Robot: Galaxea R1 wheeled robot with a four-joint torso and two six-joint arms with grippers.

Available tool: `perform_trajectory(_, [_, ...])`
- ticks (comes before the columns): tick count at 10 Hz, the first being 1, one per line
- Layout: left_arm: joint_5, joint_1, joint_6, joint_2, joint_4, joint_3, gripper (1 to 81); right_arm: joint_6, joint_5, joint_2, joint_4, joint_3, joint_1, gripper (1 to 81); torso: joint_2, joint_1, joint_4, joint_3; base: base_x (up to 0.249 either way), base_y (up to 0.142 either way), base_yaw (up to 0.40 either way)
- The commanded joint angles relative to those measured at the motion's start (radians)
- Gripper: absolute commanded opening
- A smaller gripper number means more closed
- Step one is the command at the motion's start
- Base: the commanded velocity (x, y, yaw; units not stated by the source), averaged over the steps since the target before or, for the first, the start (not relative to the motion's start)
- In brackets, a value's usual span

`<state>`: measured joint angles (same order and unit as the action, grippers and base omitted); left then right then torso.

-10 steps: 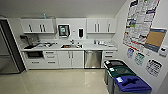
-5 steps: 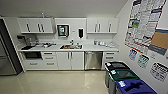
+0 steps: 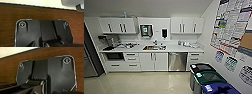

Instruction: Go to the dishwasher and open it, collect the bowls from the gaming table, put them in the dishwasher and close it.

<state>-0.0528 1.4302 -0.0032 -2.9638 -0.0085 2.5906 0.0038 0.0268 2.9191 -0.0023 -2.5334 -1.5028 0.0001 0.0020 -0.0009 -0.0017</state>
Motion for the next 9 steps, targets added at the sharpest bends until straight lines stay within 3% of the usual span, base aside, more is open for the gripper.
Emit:
perform_trajectory(1, [0.045,-0.061,0.000,0.001,0.001,-0.006,81.1,0.001,-0.050,-0.009,0.012,0.007,0.054,81.1,0.000,0.000,0.000,0.000,0.162,0.000,0.000])
perform_trajectory(9, [0.045,-0.060,0.000,0.001,0.001,-0.004,81.1,0.001,-0.050,-0.007,0.012,0.006,0.057,81.1,0.000,0.000,0.000,0.000,0.157,0.000,0.000])
